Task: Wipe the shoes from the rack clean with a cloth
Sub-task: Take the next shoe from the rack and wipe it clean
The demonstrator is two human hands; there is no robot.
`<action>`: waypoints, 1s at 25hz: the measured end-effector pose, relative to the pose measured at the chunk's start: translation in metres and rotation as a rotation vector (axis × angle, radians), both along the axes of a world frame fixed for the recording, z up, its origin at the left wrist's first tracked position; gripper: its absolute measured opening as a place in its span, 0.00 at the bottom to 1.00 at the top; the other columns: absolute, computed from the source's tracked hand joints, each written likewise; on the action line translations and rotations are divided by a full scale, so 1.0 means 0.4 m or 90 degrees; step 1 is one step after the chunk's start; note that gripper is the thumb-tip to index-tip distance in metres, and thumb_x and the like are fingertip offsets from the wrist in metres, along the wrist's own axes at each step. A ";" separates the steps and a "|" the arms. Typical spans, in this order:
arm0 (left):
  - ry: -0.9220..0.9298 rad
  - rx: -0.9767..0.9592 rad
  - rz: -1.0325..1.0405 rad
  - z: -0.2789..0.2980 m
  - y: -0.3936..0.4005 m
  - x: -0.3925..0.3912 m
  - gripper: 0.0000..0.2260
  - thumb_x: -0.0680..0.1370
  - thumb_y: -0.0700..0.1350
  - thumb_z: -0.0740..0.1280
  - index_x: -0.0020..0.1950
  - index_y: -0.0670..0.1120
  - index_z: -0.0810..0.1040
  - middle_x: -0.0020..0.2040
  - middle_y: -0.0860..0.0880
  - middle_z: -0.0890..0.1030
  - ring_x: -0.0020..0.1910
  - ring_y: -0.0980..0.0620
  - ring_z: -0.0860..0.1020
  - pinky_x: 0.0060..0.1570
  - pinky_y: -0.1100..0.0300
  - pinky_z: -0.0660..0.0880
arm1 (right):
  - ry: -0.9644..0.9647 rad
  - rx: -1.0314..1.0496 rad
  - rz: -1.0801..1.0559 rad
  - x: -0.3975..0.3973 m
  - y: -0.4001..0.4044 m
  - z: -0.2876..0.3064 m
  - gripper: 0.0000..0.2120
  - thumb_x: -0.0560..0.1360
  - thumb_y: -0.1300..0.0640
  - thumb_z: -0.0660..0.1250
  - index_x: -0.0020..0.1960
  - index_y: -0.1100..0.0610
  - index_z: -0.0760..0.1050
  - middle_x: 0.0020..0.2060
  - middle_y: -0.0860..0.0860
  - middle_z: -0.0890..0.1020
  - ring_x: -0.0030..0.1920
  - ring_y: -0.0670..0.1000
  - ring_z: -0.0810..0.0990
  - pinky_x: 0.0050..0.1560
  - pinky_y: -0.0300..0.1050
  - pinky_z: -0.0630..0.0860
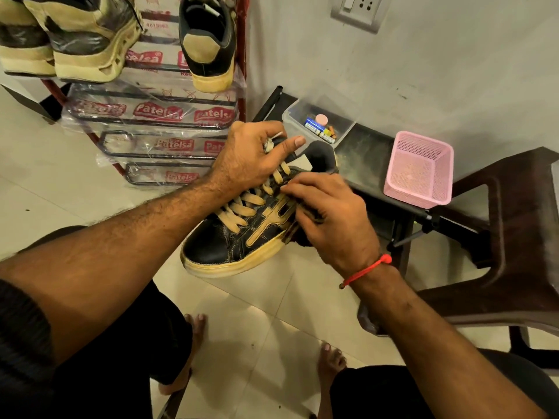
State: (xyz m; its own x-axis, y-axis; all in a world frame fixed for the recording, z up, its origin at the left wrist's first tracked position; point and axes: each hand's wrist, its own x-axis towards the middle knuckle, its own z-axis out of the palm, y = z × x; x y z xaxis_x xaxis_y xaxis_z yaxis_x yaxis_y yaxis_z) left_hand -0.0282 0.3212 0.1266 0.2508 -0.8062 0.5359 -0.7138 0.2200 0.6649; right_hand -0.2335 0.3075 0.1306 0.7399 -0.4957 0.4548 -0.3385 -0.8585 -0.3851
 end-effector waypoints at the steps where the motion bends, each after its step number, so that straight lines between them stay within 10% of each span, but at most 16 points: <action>1: 0.008 0.003 0.015 0.001 -0.001 0.003 0.12 0.81 0.50 0.70 0.39 0.49 0.78 0.31 0.62 0.73 0.30 0.65 0.74 0.32 0.75 0.65 | -0.010 0.007 -0.041 -0.009 -0.033 0.001 0.14 0.75 0.63 0.68 0.60 0.59 0.81 0.57 0.55 0.82 0.59 0.55 0.77 0.63 0.51 0.76; 25: -0.005 -0.058 0.041 0.003 0.009 -0.050 0.12 0.82 0.46 0.70 0.40 0.42 0.80 0.32 0.53 0.77 0.29 0.65 0.75 0.32 0.76 0.67 | -0.126 0.003 -0.151 -0.008 -0.086 0.015 0.12 0.72 0.66 0.70 0.55 0.58 0.83 0.54 0.54 0.83 0.56 0.54 0.79 0.60 0.54 0.77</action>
State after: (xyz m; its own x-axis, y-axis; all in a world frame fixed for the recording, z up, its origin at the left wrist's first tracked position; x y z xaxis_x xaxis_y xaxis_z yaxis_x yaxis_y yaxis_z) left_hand -0.0482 0.3246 0.1277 0.2952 -0.7363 0.6089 -0.7338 0.2334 0.6380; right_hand -0.2366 0.2732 0.1368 0.5004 -0.6466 0.5758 -0.4472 -0.7625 -0.4676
